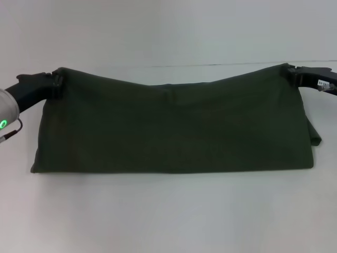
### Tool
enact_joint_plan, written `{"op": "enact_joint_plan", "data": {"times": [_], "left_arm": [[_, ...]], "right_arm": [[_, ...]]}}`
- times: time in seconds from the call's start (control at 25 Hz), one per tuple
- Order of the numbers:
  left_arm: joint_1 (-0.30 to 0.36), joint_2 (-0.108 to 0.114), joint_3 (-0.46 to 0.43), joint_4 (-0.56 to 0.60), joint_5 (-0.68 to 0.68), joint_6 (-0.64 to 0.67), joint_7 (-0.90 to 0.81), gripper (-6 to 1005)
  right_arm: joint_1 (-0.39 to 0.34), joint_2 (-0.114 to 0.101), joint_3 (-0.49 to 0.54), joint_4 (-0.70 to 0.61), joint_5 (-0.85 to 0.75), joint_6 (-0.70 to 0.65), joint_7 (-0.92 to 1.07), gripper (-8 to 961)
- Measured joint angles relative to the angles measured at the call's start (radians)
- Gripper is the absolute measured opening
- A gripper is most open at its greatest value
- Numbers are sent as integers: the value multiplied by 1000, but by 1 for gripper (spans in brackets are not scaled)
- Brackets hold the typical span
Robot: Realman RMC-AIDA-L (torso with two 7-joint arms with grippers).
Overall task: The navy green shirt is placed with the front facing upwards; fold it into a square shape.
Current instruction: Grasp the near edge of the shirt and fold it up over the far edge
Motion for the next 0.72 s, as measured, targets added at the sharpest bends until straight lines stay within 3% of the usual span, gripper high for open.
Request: {"op": "enact_joint_plan", "data": {"times": [0.32,0.52,0.72], "left_arm": [[-22,0,0,-11,-11,-66,6,123],[-49,2,36,-48,-26,-172,6,125],[-60,-1,61,-80,-30,-237,9,127]], "right_arm": [[14,-6,-4,1,40,40,-3,91],[44,-25,-52,62,49,116,1,96],[56,-14,-100,99,50,183,-8,100]]}}
